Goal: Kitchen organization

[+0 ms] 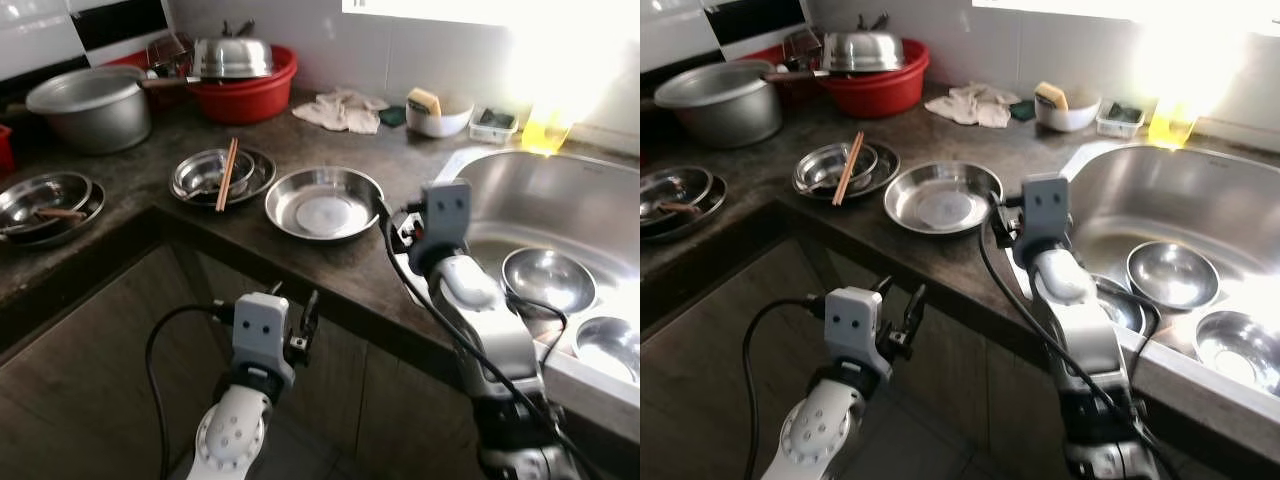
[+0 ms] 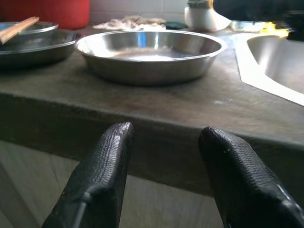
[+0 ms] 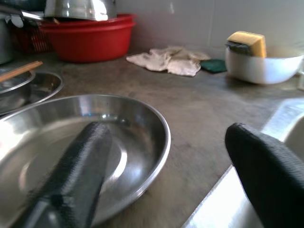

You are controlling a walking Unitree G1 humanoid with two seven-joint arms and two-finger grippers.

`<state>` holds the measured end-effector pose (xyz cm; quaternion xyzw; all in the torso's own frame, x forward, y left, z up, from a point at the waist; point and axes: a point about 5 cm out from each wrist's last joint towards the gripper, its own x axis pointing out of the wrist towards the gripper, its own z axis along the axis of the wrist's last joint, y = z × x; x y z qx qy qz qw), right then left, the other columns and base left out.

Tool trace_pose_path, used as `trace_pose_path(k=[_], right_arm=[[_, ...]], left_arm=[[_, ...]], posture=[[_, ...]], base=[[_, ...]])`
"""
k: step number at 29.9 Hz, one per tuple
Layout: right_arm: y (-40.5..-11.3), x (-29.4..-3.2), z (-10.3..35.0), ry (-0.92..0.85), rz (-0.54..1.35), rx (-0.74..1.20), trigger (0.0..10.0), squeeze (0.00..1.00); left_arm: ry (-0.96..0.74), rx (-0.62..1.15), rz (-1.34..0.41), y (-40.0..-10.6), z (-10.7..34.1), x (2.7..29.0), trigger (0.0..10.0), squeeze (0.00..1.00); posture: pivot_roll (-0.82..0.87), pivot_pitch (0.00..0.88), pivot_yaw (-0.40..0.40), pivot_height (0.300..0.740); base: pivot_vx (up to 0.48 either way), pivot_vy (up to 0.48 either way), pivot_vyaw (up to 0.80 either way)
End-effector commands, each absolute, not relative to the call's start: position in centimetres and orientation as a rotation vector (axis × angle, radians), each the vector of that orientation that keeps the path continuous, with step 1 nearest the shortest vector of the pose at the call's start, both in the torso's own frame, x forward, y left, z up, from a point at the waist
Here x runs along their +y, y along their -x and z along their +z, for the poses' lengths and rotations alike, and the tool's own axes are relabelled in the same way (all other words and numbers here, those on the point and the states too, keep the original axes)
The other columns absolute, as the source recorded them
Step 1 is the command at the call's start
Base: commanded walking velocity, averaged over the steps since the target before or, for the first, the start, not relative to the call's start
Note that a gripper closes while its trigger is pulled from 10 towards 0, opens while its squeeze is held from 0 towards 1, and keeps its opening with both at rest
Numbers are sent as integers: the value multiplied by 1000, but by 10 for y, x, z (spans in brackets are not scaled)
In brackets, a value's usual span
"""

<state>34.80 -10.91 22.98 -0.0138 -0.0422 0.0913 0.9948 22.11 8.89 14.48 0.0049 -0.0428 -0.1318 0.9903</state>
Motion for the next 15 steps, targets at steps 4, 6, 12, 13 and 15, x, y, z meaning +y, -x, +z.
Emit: trace_pose_path(k=[4,6,12,13,15], right_arm=[[-368,-109,233,-19,148,-12,10000,0],[-376,-110,238,-25,118,13,10000,0],[-389,-112,245,-24,125,62,10000,0],[-391,-110,243,-32,149,104,10000,0],[-393,-108,244,-64,176,133,10000,0]], left_arm=[[-15,-84,-251,-218,146,89,10000,0],[-12,-82,-253,-217,146,88,10000,0],[-9,-106,-269,-215,149,85,10000,0],[-52,-128,-307,-213,150,81,10000,0],[-51,-125,-317,-212,150,78,10000,0]], posture=[[104,122,-32,740],[104,125,-36,740],[104,126,-43,740],[103,126,-44,740],[100,126,-45,740]], base=[[0,0,0],[0,0,0],[0,0,0],[0,0,0],[0,0,0]])
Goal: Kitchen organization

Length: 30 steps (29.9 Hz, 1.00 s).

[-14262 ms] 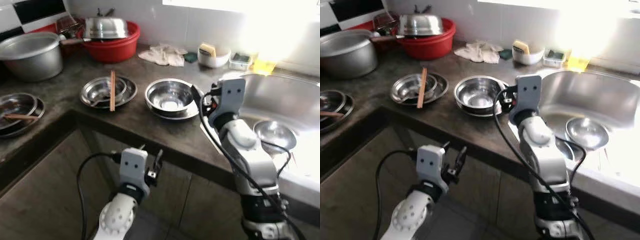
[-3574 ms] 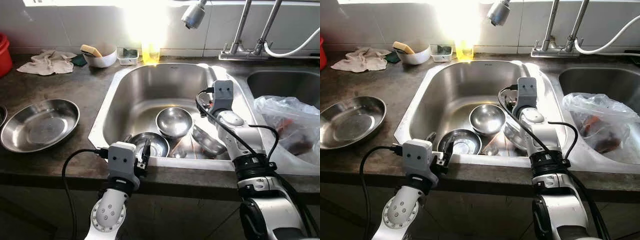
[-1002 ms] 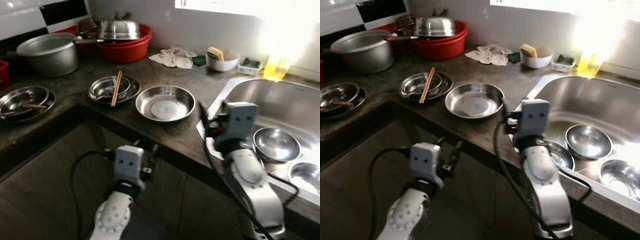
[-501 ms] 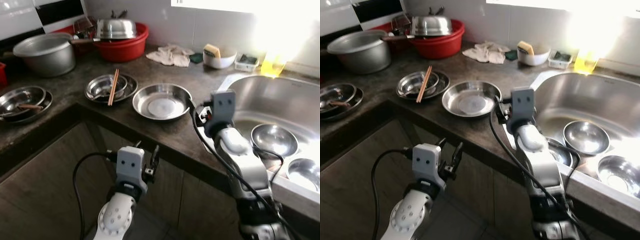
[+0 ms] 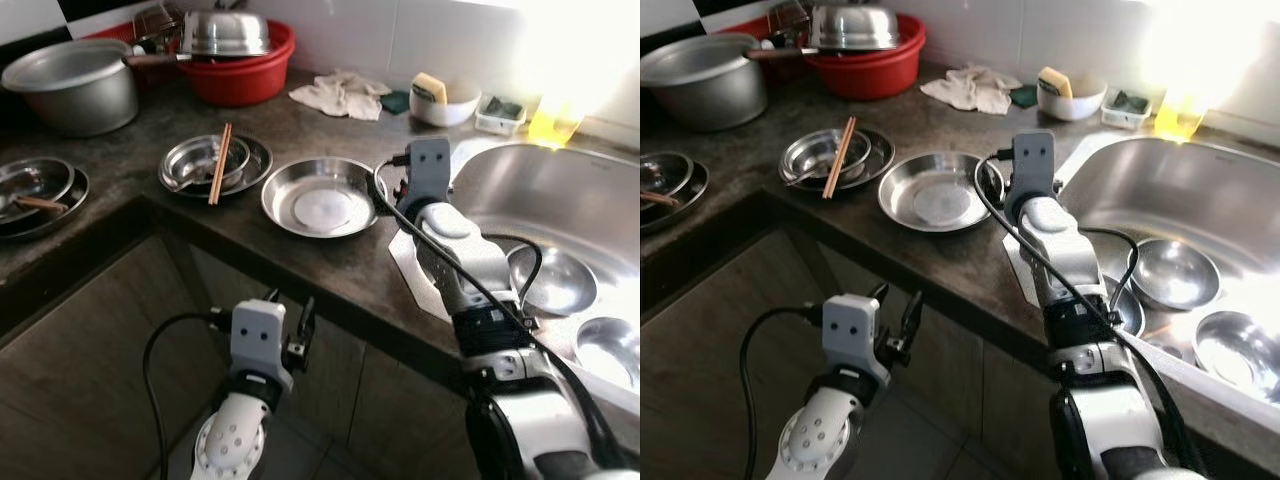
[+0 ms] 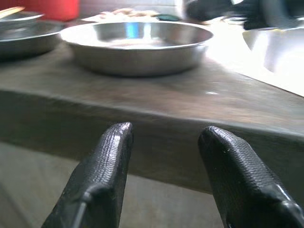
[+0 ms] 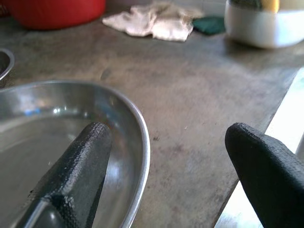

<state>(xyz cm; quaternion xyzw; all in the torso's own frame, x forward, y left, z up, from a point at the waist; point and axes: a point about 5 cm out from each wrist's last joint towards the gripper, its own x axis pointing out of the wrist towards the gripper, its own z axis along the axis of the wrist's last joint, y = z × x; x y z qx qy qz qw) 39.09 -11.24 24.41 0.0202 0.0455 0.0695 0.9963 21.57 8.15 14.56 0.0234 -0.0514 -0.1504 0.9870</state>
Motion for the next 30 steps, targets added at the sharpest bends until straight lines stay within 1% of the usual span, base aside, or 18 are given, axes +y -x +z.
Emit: trace_pose_path(k=[1,9,14,16,19,20,21,22,25,30], right_arm=[[-394,-107,245,-58,185,134,10000,0],[-401,-101,247,-52,249,201,10000,0],[-403,-97,241,-13,289,285,10000,0],[-403,-95,236,-26,300,349,10000,0],[-403,-95,233,-35,302,376,10000,0],[-404,-97,231,-35,293,395,9608,0],[-404,-98,230,-37,285,406,4667,0],[-405,-99,230,-36,279,411,0,0],[-405,-100,230,-50,279,416,0,0],[-406,-99,235,-127,268,421,0,0]], left_arm=[[-43,-121,-313,-212,149,78,10000,0],[-33,-113,-301,-213,148,80,10000,0],[-36,-111,-299,-212,147,80,10000,0],[-34,-109,-298,-212,147,80,10000,0],[-33,-107,-296,-212,146,79,10000,0],[-38,-106,-301,-211,145,77,10000,0],[-36,-105,-297,-212,145,78,10000,0],[-34,-105,-295,-212,145,79,10000,0],[-35,-104,-293,-212,145,79,10000,0],[-36,-102,-293,-213,145,78,10000,0]], posture=[[100,126,-45,740],[102,120,-49,740],[100,117,-52,740],[99,117,-52,740],[99,117,-52,740],[99,117,-52,740],[96,119,-49,740],[96,119,-49,740],[96,119,-49,740],[92,127,-48,740]], base=[[0,0,0],[0,0,0],[0,0,0],[0,0,0],[0,0,0],[0,0,0],[0,0,0],[0,0,0],[0,0,0],[0,0,0]])
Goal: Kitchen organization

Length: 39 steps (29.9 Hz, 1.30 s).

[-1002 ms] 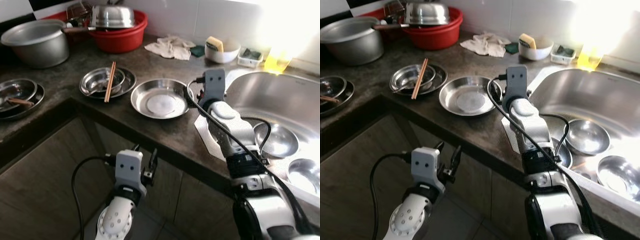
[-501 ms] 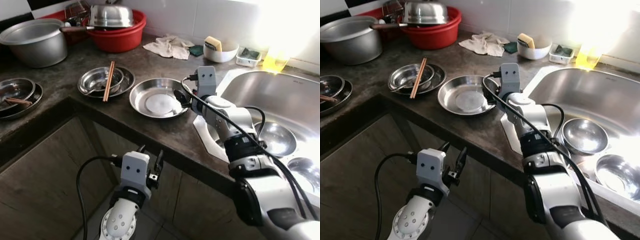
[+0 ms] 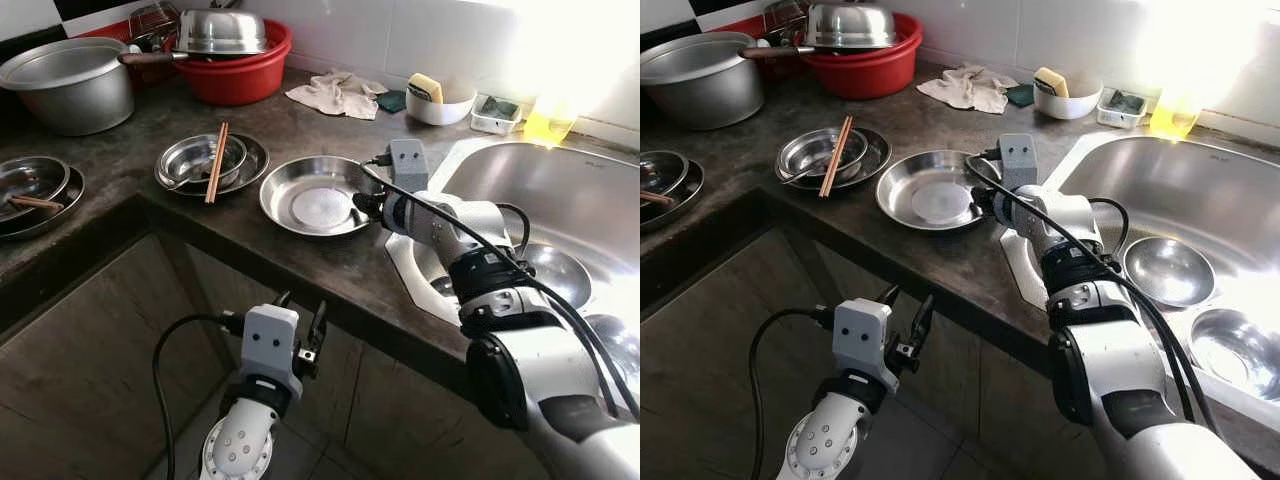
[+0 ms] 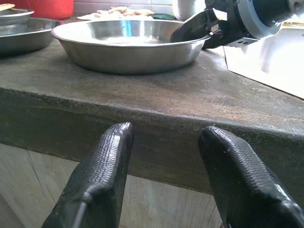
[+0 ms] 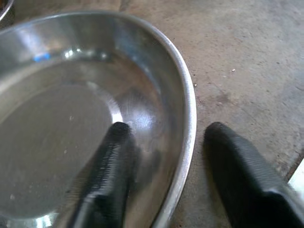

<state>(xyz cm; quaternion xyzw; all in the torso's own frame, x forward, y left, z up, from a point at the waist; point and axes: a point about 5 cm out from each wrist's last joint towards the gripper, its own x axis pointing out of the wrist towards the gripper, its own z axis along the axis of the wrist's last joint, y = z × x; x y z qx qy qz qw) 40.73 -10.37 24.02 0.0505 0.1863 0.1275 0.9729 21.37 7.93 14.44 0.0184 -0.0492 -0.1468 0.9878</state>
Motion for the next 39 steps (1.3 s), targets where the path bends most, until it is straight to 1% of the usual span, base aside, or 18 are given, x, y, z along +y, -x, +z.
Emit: trace_pose_path(k=[1,7,9,10,11,13,15,19,21,22,23,26,27,28,29,32,36,39], right_arm=[[-407,-99,236,-144,266,422,0,0],[-409,-102,239,-229,229,427,0,0],[-409,-104,241,-343,222,422,0,0],[-409,-104,241,-343,222,422,0,0],[-409,-104,242,-387,215,410,0,0],[-408,-105,243,-405,211,403,0,0],[-408,-106,245,-463,197,377,0,0],[-405,-111,249,-541,163,304,0,0],[-400,-114,256,-583,146,205,0,0],[-400,-114,256,-583,146,205,0,0],[-395,-115,259,-617,144,166,0,0],[-382,-120,265,-630,129,75,0,0],[-370,-124,269,-581,124,-16,0,0],[-366,-125,270,-557,121,-46,0,0],[-357,-129,272,-456,80,-113,0,0],[-340,-131,275,-314,40,-239,0,0],[-326,-132,275,-216,30,-313,0,0],[-312,-134,267,-179,19,-323,0,0]], left_arm=[[-36,-102,-293,-213,145,78,10000,0],[-36,-104,-290,-214,146,78,10000,0],[-37,-106,-285,-214,147,78,10000,0],[-37,-106,-285,-214,147,78,10000,0],[-37,-106,-284,-214,147,78,10000,0],[-37,-106,-284,-215,147,79,10000,0],[-38,-107,-283,-215,147,79,10000,0],[-39,-108,-281,-216,147,79,10000,0],[-41,-109,-282,-216,147,79,10000,0],[-41,-109,-282,-216,147,79,10000,0],[-41,-109,-281,-217,147,80,10000,0],[-40,-110,-281,-218,147,80,10000,0],[-36,-112,-283,-218,148,80,10000,0],[-35,-113,-284,-219,148,80,10000,0],[-30,-117,-287,-219,149,79,10000,0],[-16,-121,-287,-221,151,78,10000,0],[-13,-123,-284,-224,152,79,10000,0],[25,-109,-257,-229,152,85,10000,0]], posture=[[93,128,-48,740],[94,129,-48,740],[96,128,-50,740],[96,128,-50,740],[96,127,-48,740],[95,127,-49,740],[96,125,-49,740],[96,123,-47,740],[98,119,-43,740],[98,119,-43,740],[97,117,-41,740],[95,113,-35,740],[94,110,-35,740],[94,110,-35,740],[94,107,-31,740],[93,100,-24,740],[92,95,-22,740],[87,85,-15,740]], base=[[0,0,0],[0,0,0],[0,0,0],[0,0,0],[0,0,0],[0,0,0],[0,0,0],[0,0,0],[0,0,0],[0,0,0],[0,0,0],[0,0,0],[0,0,0],[0,0,0],[0,0,0],[0,0,0],[0,0,0],[0,0,-638]])
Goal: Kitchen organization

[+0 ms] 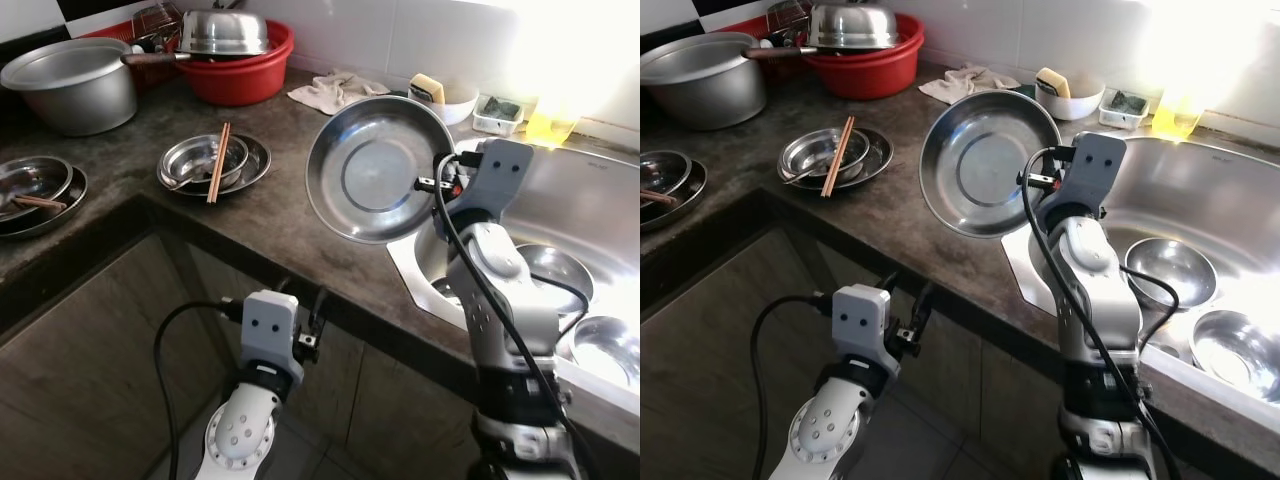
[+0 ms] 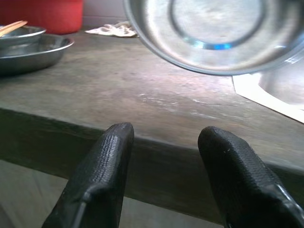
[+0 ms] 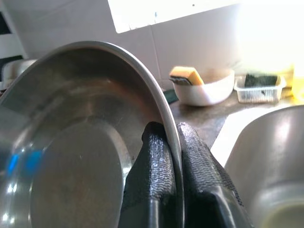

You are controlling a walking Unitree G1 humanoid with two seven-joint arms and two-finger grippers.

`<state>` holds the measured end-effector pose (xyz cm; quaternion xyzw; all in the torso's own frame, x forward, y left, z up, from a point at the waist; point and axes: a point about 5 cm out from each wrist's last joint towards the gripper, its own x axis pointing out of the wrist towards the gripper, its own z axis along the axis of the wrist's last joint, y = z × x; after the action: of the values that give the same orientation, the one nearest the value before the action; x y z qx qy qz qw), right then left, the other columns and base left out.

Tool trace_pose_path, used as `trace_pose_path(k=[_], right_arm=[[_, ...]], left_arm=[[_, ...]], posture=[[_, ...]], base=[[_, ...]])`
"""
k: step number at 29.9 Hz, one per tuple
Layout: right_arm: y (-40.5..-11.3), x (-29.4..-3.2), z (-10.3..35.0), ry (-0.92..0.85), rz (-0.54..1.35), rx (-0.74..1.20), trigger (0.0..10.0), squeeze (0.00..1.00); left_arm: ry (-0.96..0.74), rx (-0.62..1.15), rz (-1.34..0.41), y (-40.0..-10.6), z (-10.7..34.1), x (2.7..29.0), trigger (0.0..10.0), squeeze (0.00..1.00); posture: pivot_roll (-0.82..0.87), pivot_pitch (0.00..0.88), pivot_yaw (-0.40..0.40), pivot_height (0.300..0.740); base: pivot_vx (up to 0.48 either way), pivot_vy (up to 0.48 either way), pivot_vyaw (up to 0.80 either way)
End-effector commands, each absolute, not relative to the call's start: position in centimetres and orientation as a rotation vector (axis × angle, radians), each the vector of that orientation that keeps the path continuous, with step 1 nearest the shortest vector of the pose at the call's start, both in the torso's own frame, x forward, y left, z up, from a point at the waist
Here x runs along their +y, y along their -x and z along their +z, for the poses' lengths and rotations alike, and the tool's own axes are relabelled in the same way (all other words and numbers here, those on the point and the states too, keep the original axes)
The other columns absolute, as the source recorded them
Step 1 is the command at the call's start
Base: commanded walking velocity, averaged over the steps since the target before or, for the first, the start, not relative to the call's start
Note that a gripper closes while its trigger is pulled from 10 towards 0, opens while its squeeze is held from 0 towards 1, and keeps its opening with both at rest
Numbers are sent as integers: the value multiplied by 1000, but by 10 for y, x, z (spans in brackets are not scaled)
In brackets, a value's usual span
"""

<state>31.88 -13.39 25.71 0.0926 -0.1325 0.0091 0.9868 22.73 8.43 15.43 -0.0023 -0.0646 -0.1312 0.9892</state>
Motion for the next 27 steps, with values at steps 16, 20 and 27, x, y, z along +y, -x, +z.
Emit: trace_pose_path(k=[16,20,27], right_arm=[[-293,-129,256,-15,26,-335,0,0],[-294,-128,255,7,32,-327,0,0],[-300,-125,253,44,44,-294,10000,0]], left_arm=[[9,-111,-313,-233,150,80,10000,0],[11,-108,-294,-234,150,82,10000,0],[10,-109,-285,-235,150,84,10000,0]], posture=[[71,59,-2,740],[71,59,-6,740],[74,70,-8,740]], base=[[16,-238,-788],[0,0,-791],[0,0,-532]])
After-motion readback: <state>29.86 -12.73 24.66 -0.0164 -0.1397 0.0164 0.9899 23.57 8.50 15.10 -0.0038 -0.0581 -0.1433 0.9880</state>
